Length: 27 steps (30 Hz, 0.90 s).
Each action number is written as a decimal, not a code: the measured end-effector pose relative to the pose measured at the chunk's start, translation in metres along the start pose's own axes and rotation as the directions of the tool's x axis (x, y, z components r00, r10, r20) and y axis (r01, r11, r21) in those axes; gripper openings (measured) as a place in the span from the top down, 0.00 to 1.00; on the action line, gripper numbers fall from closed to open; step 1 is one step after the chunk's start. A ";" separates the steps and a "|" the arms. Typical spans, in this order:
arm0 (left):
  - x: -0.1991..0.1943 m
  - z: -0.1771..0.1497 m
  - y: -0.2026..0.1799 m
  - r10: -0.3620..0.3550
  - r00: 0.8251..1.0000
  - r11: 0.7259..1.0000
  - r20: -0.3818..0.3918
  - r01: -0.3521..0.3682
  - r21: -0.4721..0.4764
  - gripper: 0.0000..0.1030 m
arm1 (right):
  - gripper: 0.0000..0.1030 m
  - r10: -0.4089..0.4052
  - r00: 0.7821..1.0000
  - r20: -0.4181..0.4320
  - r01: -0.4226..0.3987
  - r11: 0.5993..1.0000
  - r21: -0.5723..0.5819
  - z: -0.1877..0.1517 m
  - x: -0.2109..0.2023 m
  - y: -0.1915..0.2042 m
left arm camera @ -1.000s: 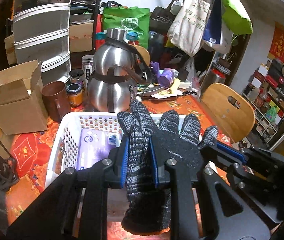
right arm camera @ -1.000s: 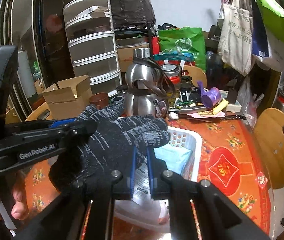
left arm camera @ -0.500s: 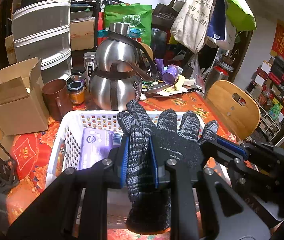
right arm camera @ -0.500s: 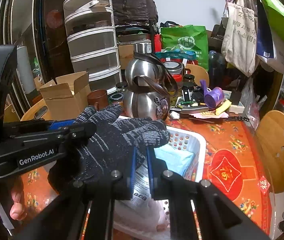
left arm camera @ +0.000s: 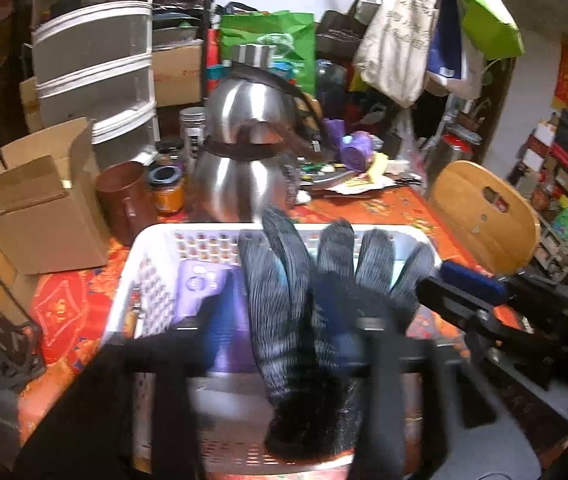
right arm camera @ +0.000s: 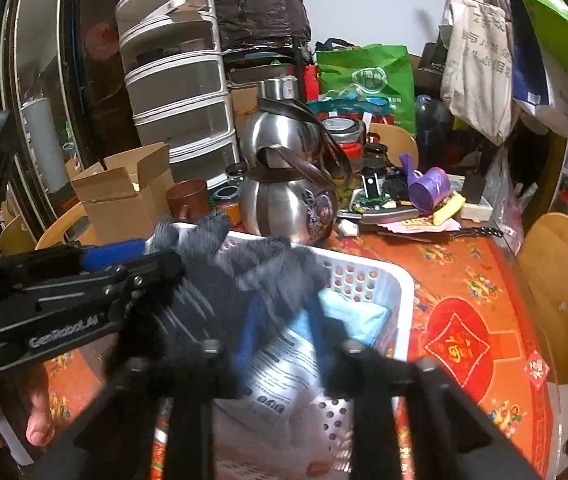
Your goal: Organize soft objects
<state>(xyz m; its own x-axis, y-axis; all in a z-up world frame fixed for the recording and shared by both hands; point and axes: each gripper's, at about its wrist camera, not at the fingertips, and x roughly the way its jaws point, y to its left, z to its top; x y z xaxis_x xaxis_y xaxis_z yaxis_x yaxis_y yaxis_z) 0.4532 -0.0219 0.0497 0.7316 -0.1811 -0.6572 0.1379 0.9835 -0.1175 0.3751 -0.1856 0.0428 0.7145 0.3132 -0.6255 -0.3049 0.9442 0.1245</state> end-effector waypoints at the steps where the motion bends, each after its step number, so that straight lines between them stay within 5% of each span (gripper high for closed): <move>1: 0.000 -0.001 0.001 0.017 1.000 1.000 0.003 -0.017 0.000 0.17 | 0.40 -0.012 1.000 -0.001 0.012 1.000 0.001 -0.002 0.001 -0.002; 2: 0.001 -0.003 0.003 0.037 0.999 0.999 0.009 -0.037 0.001 0.14 | 0.27 -0.023 1.000 0.004 0.023 1.000 0.001 -0.003 0.001 -0.004; 3: -0.002 -0.005 0.004 0.056 0.998 0.998 0.029 -0.056 0.005 0.14 | 0.25 -0.031 0.999 0.012 0.031 1.000 0.003 -0.004 0.001 -0.007; 15: -0.019 -0.026 0.012 0.095 0.995 0.995 0.040 -0.097 0.031 0.13 | 0.23 -0.010 1.000 -0.008 0.010 1.000 0.018 -0.020 -0.014 -0.010; 20: -0.038 -0.040 0.009 0.103 0.993 0.994 0.058 -0.105 0.039 0.07 | 0.01 -0.005 1.000 -0.019 0.005 1.000 0.011 -0.034 -0.032 -0.004; 22: -0.051 -0.048 0.006 0.102 0.992 0.994 0.070 -0.105 0.043 0.00 | 0.01 0.005 1.000 -0.011 -0.005 1.000 0.001 -0.044 -0.043 0.000; 27: -0.091 -0.072 -0.003 0.114 0.987 0.989 0.114 -0.123 0.081 0.00 | 0.00 -0.006 1.000 -0.013 0.005 1.000 -0.016 -0.075 -0.074 0.005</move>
<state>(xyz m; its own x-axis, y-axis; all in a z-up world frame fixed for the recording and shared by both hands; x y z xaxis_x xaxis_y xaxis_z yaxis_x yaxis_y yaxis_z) 0.3375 -0.0084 0.0563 0.8142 -0.0673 -0.5767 0.1000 0.9947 0.0251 0.2733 -0.2116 0.0320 0.7079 0.3065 -0.6364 -0.3109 0.9442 0.1090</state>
